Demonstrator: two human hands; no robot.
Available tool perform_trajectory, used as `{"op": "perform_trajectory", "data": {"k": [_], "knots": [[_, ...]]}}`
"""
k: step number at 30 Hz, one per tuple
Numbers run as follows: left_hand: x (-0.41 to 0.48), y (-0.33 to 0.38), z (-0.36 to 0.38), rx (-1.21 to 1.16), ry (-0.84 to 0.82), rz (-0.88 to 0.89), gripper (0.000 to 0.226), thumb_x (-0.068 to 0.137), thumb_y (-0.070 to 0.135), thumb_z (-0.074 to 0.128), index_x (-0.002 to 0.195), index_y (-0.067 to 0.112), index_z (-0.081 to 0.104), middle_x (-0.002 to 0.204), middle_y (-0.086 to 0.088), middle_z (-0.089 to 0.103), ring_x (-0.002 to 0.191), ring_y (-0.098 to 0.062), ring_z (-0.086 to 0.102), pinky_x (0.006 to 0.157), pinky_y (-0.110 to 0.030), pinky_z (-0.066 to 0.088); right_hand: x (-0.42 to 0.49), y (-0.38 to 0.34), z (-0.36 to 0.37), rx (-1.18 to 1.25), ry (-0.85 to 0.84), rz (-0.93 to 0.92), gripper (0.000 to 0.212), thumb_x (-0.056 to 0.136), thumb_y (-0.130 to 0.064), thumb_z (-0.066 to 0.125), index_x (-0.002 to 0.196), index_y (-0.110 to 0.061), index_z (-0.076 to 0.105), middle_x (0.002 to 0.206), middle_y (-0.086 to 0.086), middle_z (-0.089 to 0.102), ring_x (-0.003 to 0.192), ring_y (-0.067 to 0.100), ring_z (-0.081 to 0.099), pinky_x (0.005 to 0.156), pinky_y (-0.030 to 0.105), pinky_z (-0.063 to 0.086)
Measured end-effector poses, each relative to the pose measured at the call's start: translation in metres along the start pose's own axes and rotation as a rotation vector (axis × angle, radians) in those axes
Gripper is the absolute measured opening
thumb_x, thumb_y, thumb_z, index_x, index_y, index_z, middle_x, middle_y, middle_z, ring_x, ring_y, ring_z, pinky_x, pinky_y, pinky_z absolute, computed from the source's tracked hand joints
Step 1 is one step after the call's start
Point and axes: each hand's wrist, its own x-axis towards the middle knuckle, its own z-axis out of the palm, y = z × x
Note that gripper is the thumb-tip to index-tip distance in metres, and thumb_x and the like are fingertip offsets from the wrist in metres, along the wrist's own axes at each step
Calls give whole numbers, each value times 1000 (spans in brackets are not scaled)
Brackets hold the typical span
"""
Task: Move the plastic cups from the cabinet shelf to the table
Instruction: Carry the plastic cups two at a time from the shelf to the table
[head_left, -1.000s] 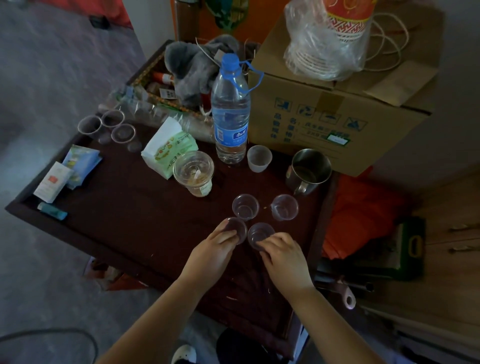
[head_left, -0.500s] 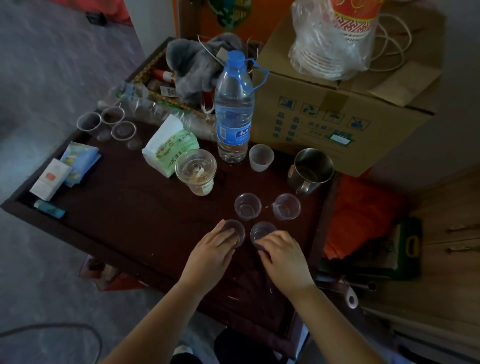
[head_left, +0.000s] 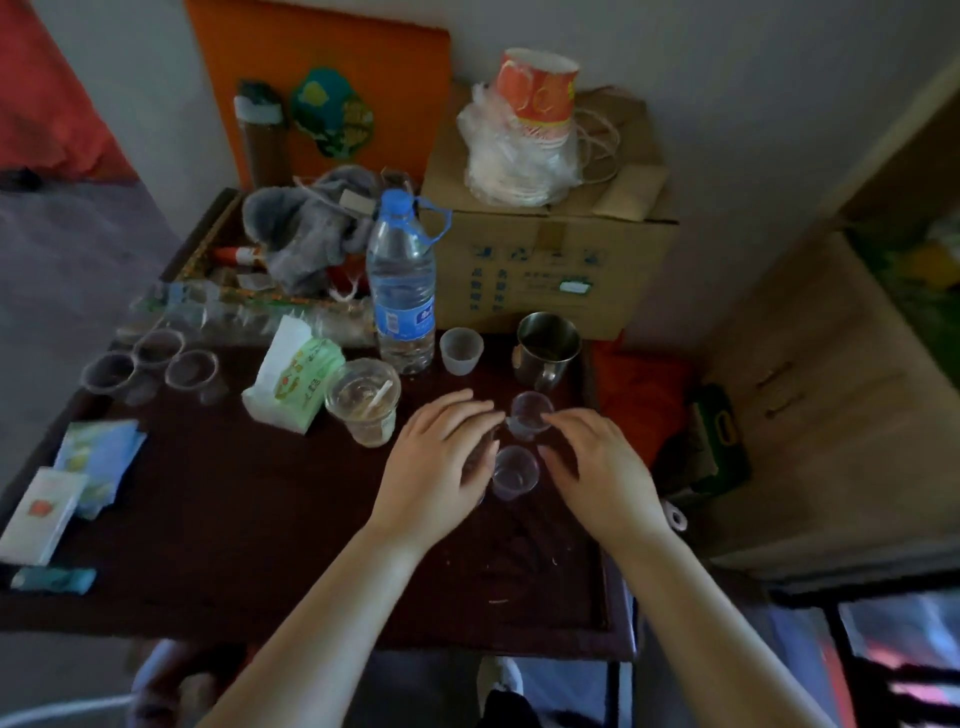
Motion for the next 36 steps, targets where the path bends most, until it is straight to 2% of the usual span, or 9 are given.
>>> {"op": "perform_trajectory", "data": {"k": [4, 10, 15, 21, 25, 29, 31, 36], "knots": [[18, 26, -48, 16, -97, 194, 46, 88, 37, 51, 130, 19, 48, 133, 1, 51, 126, -14, 40, 104, -34, 34, -31, -48, -40, -99, 202, 132, 43, 85, -36, 59, 124, -19, 50, 123, 1, 55, 111, 20, 48, 86, 32, 43], [13, 65, -110, 84, -172, 416, 58, 84, 47, 47, 135, 18, 41, 136, -3, 48, 128, -21, 38, 102, -39, 33, -80, -130, -84, -216, 374, 268, 50, 85, -41, 57, 129, -19, 45, 128, 0, 52, 116, 21, 45, 88, 33, 43], [-7, 116, -147, -52, -194, 542, 49, 87, 48, 46, 128, 22, 49, 132, 1, 54, 123, -18, 44, 101, -39, 35, -141, -174, -132, -296, 470, 365, 63, 83, -56, 50, 134, -21, 39, 137, -3, 45, 125, 17, 39, 97, 34, 38], [-53, 204, -170, -115, -271, 757, 56, 88, 48, 43, 137, 22, 40, 141, -3, 45, 129, -19, 36, 106, -39, 32, -254, -210, -198, -435, 618, 496, 63, 82, -57, 50, 133, -21, 42, 136, 1, 47, 125, 21, 40, 100, 40, 38], [-108, 283, -178, -169, -311, 898, 57, 87, 49, 47, 136, 22, 41, 141, -3, 44, 129, -19, 35, 103, -39, 29, -356, -234, -227, -511, 700, 613, 62, 80, -55, 51, 130, -20, 44, 133, 2, 50, 122, 22, 43, 99, 37, 37], [-193, 374, -179, -296, -382, 1035, 57, 84, 46, 55, 134, 20, 44, 139, -5, 48, 128, -22, 39, 103, -39, 30, -485, -264, -245, -607, 757, 803, 65, 79, -56, 50, 131, -18, 43, 135, 4, 49, 124, 24, 42, 100, 39, 36], [-242, 416, -180, -357, -411, 1104, 59, 84, 45, 56, 135, 19, 43, 138, -6, 49, 128, -22, 40, 104, -40, 31, -555, -282, -254, -639, 788, 903, 65, 79, -52, 55, 131, -16, 44, 136, 6, 48, 125, 24, 40, 103, 37, 33], [-368, 508, -189, -456, -481, 1281, 65, 83, 57, 46, 137, 21, 41, 141, -4, 46, 129, -21, 39, 105, -46, 33, -712, -340, -265, -725, 812, 1128, 67, 81, -51, 59, 134, -15, 40, 140, 8, 43, 129, 24, 36, 106, 38, 31]]}}
